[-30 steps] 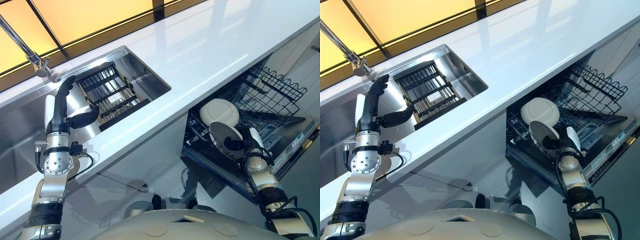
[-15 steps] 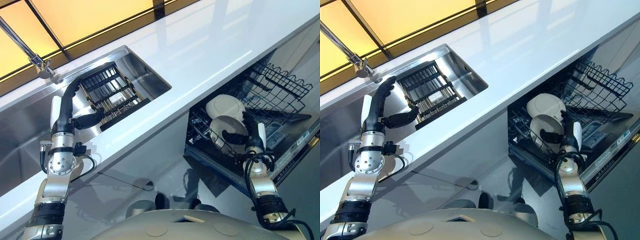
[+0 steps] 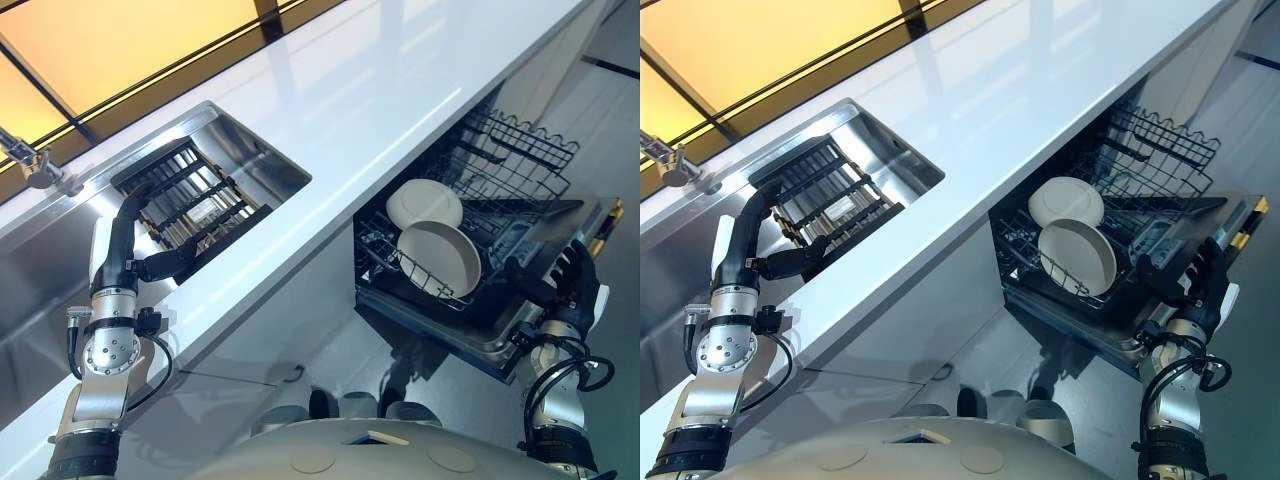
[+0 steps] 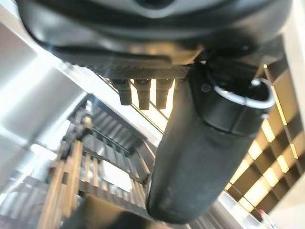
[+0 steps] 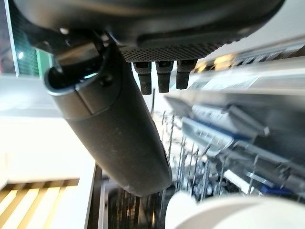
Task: Pick up plates and place into dishwasher.
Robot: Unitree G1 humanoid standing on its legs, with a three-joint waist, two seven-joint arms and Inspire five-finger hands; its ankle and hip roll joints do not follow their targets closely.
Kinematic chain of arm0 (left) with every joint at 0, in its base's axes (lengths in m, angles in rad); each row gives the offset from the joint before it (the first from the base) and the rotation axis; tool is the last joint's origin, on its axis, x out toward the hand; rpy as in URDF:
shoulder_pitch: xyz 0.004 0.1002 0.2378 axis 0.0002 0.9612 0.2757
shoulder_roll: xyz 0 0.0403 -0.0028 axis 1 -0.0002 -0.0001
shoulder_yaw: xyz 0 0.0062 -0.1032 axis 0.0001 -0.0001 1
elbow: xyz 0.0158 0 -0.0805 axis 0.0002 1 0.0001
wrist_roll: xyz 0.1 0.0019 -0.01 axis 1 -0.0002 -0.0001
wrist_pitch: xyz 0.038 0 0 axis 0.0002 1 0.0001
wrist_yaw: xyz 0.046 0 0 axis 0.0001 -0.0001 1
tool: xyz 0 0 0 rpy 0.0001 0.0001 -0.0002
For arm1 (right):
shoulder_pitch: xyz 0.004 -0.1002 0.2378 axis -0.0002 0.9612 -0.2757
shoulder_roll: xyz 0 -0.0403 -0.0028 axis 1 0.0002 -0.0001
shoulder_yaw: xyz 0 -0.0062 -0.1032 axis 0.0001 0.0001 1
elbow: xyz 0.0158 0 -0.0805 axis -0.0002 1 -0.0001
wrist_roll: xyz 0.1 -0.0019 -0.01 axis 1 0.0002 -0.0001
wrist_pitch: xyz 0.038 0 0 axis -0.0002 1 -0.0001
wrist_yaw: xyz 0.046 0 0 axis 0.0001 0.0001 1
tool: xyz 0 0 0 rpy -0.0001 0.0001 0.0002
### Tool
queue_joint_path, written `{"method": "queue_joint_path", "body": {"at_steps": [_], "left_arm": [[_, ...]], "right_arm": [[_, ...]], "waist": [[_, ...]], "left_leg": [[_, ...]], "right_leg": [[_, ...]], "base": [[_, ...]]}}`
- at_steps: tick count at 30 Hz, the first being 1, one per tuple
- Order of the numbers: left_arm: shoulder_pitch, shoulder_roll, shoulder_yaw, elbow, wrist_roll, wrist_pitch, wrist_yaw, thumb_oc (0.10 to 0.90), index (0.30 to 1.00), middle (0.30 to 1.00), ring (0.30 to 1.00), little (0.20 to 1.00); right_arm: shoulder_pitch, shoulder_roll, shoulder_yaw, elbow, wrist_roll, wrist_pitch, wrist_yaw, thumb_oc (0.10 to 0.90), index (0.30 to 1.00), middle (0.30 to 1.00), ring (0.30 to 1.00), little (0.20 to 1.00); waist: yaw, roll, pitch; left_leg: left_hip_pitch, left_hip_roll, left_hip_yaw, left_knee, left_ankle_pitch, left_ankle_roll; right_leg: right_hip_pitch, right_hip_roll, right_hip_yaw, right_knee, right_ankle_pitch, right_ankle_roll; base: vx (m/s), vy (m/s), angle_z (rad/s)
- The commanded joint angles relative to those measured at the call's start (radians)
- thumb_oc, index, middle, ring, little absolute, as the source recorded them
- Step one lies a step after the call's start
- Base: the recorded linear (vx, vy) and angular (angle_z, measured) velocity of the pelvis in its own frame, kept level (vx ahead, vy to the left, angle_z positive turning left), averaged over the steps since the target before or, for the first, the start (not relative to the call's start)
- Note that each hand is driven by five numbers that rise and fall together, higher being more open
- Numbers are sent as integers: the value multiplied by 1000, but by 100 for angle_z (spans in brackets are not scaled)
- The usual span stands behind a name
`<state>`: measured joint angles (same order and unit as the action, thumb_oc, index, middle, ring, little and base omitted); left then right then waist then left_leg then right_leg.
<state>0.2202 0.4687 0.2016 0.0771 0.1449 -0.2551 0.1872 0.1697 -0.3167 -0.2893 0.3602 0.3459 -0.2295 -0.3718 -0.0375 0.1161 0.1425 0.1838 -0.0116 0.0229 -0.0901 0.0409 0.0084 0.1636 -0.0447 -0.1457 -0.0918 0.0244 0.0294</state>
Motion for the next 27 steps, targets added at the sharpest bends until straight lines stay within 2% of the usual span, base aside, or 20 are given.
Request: {"method": "queue_joint_path", "body": {"at_steps": [1,4,10,13,17,21,27], "left_arm": [[-70,61,98,-8,-51,-109,53,800,900,900,900,900],[-78,63,84,-6,-57,-99,64,800,900,900,900,900],[-72,54,80,-20,-67,-86,66,800,900,900,900,900],[-59,41,84,-30,-70,-83,72,800,900,900,900,900],[-46,31,83,-36,-80,-84,87,800,900,900,900,900],[-31,17,70,-37,-76,-89,115,800,900,900,900,900],[-22,-1,48,-46,-72,-80,152,800,900,900,900,900]], "right_arm": [[-55,-16,-50,-8,84,-155,-63,800,900,900,900,900],[-57,-12,-43,43,117,-137,-25,800,900,900,900,900],[-35,-1,-9,81,171,-68,126,800,900,900,900,900],[4,12,27,70,105,-44,222,800,900,900,900,900],[51,20,94,40,25,-40,264,800,900,900,900,900],[96,31,149,-12,-60,-73,270,800,900,900,900,900],[124,27,205,-107,-236,-188,208,800,900,900,900,900]], "waist": [[-8,-20,-59],[-12,-4,-53],[-16,23,-39],[-21,37,-33],[-26,51,-24],[-33,61,-17],[-38,73,-13]], "left_leg": [[-9,-54,32,3,-77,28],[-11,-56,34,3,-75,25],[-15,-61,31,3,-68,22],[-22,-67,27,3,-62,21],[-33,-71,24,3,-56,20],[-40,-76,19,3,-52,19],[-50,-83,10,3,-48,19]], "right_leg": [[-53,33,-17,115,-103,12],[-56,32,-12,120,-112,8],[-68,25,-15,138,-122,-1],[-76,20,-14,146,-126,-4],[-89,15,-16,156,-131,-5],[-99,11,-15,161,-133,-4],[-107,7,-11,167,-139,-2]], "base": [[-6,8,-4],[-1,11,-1],[-4,43,-2],[-18,58,2],[-32,59,1],[-24,50,0],[-19,50,1]]}}
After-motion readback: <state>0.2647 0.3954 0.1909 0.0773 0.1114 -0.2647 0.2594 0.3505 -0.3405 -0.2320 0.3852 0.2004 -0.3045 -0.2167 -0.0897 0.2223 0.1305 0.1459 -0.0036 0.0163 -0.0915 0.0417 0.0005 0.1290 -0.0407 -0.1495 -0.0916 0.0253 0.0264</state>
